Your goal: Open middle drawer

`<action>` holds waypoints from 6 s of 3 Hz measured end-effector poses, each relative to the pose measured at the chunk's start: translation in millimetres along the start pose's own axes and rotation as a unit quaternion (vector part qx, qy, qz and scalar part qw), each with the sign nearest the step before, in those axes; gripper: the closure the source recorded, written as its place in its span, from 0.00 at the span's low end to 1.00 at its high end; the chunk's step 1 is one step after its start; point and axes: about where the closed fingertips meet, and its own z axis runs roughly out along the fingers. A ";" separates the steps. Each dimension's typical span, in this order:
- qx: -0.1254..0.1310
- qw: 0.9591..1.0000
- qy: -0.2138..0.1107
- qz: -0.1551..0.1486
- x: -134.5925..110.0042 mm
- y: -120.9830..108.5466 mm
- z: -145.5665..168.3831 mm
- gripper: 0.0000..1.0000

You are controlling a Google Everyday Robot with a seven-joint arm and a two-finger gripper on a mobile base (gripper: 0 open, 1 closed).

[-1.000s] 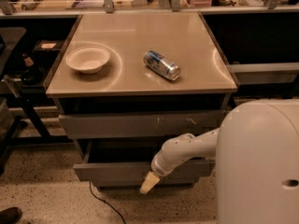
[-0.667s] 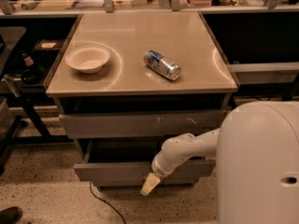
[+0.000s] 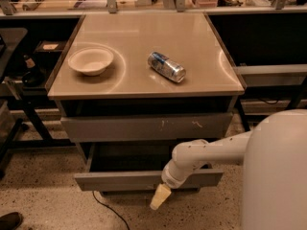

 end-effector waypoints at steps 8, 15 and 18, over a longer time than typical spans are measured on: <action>-0.034 0.999 0.025 -0.015 13.9 23.8 -1.1 0.00; -0.057 0.994 0.061 0.069 84.8 69.8 -24.2 0.00; -0.058 0.990 0.070 0.106 113.7 100.8 -46.7 0.00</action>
Offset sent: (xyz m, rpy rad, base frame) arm -0.1350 -0.0482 0.0743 -0.0128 0.1515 -0.0379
